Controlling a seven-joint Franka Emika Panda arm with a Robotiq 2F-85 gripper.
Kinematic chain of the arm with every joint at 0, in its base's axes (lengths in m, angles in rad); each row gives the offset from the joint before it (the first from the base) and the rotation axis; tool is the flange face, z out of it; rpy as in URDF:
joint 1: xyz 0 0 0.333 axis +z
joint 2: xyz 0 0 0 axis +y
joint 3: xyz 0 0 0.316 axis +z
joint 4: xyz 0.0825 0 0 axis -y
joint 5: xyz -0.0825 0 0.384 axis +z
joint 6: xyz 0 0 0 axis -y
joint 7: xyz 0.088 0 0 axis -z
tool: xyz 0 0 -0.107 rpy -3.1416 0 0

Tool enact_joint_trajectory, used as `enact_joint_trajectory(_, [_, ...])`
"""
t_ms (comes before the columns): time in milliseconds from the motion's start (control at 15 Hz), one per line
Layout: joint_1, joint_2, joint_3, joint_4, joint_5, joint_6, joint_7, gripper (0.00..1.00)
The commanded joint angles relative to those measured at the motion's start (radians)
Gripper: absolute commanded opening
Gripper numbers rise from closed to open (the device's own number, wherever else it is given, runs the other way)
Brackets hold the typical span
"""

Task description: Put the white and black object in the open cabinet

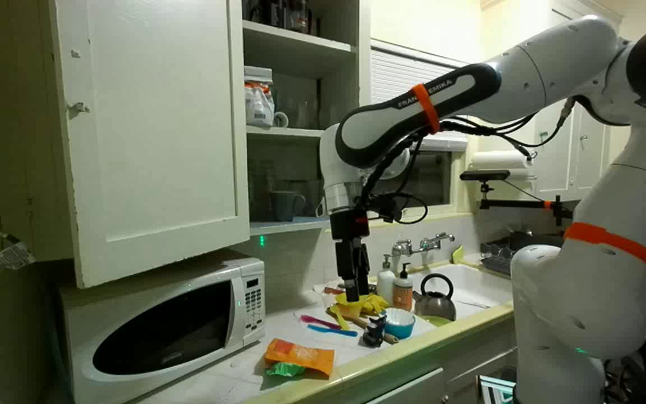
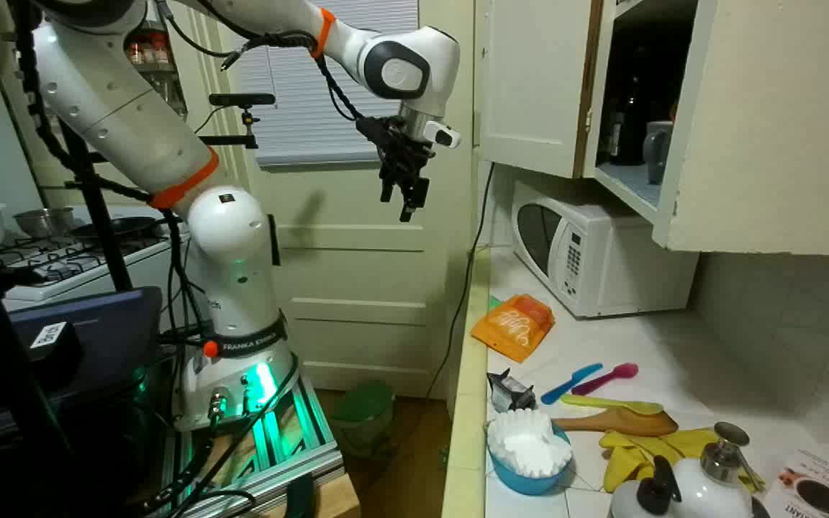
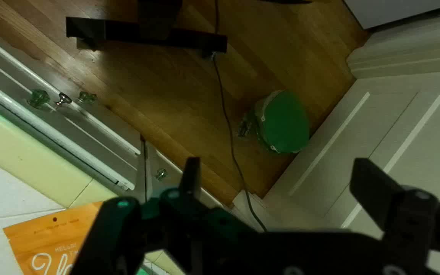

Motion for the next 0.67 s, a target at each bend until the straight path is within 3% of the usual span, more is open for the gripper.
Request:
enact_joint_trajectory(0, [-0.019, 0.002, 0.017, 0.002, 0.008, -0.003, -0.008, 1.0])
enact_joint_trajectory(267, [-0.034, 0.011, 0.015, 0.001, 0.003, 0.011, 0.011, 1.0])
enact_joint_trajectory(333, [-0.069, 0.018, 0.008, -0.006, 0.016, 0.046, 0.075, 1.0])
enact_joint_trajectory(600, [-0.18, 0.04, -0.063, -0.025, -0.004, 0.108, 0.108, 1.0])
